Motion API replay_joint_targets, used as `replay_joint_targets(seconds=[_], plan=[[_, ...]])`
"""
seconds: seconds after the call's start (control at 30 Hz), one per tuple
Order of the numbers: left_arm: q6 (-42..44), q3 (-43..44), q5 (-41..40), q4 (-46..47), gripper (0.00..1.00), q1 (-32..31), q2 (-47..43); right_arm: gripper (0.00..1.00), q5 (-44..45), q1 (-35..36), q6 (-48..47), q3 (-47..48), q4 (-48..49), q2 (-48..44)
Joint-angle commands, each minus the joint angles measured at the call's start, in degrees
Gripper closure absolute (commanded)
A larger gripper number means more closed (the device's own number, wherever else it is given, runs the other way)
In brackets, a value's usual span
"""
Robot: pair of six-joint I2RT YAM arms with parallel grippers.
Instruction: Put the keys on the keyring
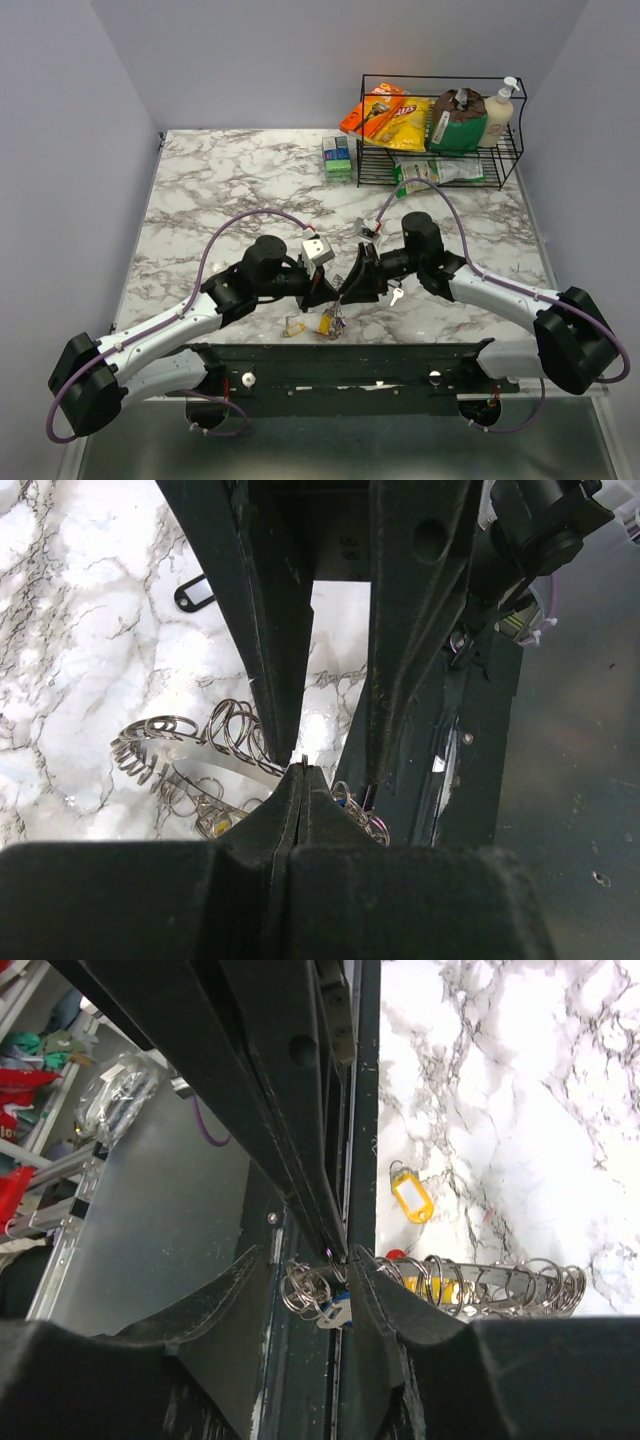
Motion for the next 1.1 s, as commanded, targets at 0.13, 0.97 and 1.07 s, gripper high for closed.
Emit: replay_joint_targets(seconds=[0.13,0.97,1.07], plan=[[0.30,0.42,1.91,2.90,1.00,0.20,-0.28,0.54,2.53,0.45,-2.15,-2.08,-1.26,-0.25],[-4.52,-1.25,-2.66,9.13,0.73,0.20,0.16,1.00,9.73,0.53,2.33,-4.10,2.24,-2.54],[-6.55,-3.10,-3.89,13.62,0.63,0.20,0.16,1.00,11.40,0.53,6.19,-6.64,7.95,-4.38]])
